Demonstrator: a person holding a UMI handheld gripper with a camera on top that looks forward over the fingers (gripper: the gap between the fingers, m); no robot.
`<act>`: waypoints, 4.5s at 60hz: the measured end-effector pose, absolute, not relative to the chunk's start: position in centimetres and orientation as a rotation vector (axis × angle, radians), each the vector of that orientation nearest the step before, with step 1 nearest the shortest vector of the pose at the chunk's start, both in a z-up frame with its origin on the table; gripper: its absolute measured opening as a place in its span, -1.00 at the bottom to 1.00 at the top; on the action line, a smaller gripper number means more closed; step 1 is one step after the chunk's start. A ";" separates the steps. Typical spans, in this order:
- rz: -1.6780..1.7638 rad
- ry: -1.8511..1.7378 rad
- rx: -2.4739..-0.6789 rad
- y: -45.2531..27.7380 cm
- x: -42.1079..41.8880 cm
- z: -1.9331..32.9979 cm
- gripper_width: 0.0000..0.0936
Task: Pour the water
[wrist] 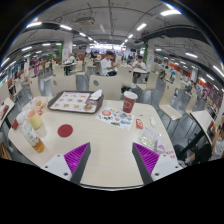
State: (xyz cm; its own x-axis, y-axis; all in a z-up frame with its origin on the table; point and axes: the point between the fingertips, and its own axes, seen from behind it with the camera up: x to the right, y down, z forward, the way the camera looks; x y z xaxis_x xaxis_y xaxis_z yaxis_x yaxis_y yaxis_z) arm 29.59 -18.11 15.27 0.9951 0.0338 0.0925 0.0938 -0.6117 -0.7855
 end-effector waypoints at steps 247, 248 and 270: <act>-0.038 0.027 -2.087 0.0 6.2 6.0 0.58; -0.040 0.027 -2.092 -0.2 6.3 6.2 0.72; -0.089 0.056 -2.237 -12.5 5.1 14.7 0.81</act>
State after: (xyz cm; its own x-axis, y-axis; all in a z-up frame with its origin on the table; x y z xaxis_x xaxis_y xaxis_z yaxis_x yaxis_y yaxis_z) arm 5.06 -12.46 14.65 0.9965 -0.0714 0.0444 -0.0093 -0.6187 -0.7856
